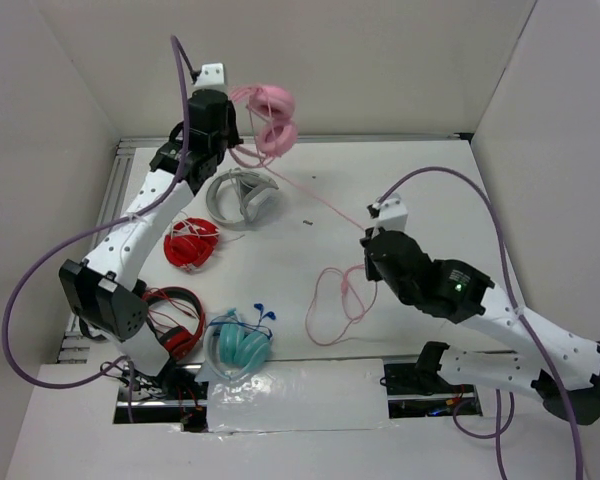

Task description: Wrap the headphones

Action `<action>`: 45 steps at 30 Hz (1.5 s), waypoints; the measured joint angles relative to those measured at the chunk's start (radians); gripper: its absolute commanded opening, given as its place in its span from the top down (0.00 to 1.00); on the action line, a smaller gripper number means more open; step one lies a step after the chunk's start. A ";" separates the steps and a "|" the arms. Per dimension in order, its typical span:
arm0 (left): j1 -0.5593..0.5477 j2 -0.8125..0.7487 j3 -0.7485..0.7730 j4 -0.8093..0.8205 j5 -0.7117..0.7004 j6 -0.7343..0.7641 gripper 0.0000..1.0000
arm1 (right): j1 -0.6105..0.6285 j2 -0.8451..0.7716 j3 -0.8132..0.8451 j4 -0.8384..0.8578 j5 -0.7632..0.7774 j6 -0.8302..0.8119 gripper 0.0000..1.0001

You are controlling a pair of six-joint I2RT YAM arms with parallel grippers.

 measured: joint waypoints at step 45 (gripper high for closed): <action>-0.319 -0.366 -0.454 0.053 0.969 0.250 1.00 | -0.662 0.346 0.156 0.668 -0.470 -0.505 0.82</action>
